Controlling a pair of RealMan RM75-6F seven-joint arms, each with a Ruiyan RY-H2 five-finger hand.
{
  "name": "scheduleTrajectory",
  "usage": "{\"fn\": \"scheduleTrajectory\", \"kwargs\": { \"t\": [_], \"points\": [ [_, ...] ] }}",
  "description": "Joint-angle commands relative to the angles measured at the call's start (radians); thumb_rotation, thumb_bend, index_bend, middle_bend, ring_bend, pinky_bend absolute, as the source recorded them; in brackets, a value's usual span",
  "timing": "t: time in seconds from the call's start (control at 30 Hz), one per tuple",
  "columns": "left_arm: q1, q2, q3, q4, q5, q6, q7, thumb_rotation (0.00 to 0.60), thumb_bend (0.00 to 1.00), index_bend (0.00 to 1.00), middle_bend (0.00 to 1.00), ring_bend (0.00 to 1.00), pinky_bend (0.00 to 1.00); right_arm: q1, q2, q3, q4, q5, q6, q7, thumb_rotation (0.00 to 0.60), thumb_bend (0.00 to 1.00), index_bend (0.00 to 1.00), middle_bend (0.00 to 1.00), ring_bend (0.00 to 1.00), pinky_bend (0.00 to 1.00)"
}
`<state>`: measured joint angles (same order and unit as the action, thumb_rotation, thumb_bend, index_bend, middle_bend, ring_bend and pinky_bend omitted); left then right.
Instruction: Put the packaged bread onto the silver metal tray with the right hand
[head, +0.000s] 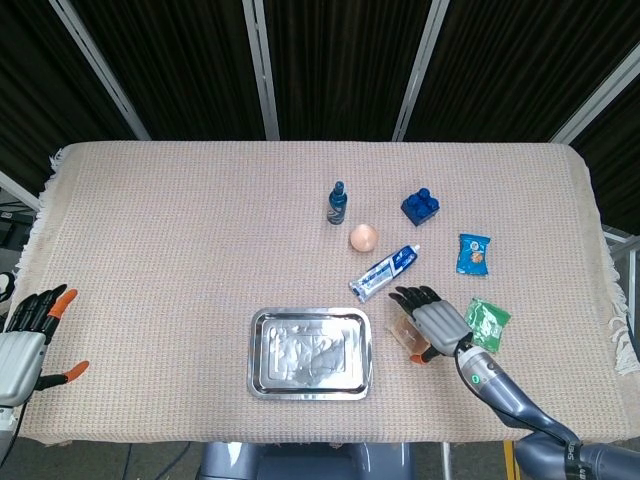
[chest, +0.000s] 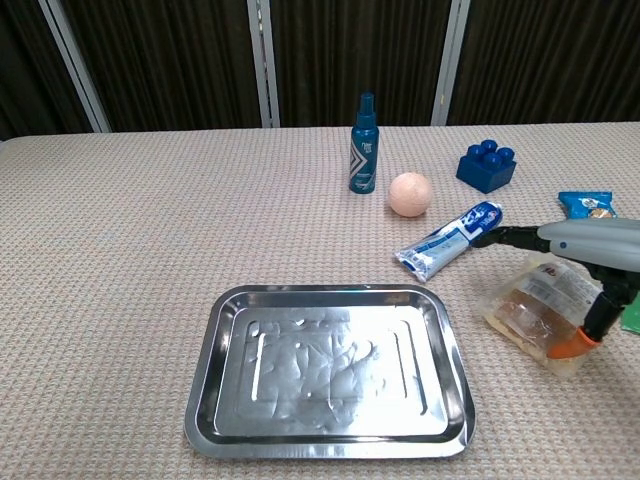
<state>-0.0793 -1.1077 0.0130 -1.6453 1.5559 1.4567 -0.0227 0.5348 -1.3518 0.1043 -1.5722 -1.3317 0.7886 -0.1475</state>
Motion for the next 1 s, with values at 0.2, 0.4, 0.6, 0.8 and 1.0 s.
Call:
{"fn": "scheduleTrajectory", "kwargs": {
  "t": [0.2,0.4,0.6,0.8,1.0],
  "points": [
    [0.002,-0.007,0.002,0.013,-0.009,-0.004,-0.008,0.600,0.13,0.06,0.00,0.00,0.00,0.035,-0.009,-0.013,0.024,0.063,-0.049,-0.031,0.600,0.00,0.03,0.00,0.00,0.00],
    [0.001,-0.009,0.001,0.017,-0.009,-0.004,-0.011,0.600,0.13,0.06,0.00,0.00,0.00,0.044,-0.018,-0.024,0.039,0.083,-0.055,-0.044,0.600,0.00,0.17,0.09,0.01,0.12],
    [0.001,-0.009,0.001,0.018,-0.012,-0.005,-0.010,0.600,0.13,0.07,0.00,0.00,0.00,0.049,-0.029,-0.027,0.059,0.067,-0.035,-0.022,0.600,0.05,0.40,0.28,0.24,0.45],
    [0.003,-0.008,0.001,0.014,-0.010,0.000,-0.009,0.600,0.13,0.07,0.00,0.00,0.00,0.052,-0.032,-0.034,0.079,0.032,-0.028,0.029,0.600,0.10,0.54,0.42,0.40,0.58],
    [0.002,-0.006,0.001,0.011,-0.009,0.000,-0.006,0.600,0.13,0.07,0.00,0.00,0.00,0.042,0.011,-0.040,0.014,-0.039,0.033,0.069,0.600,0.11,0.57,0.44,0.42,0.61]
  ]
}}
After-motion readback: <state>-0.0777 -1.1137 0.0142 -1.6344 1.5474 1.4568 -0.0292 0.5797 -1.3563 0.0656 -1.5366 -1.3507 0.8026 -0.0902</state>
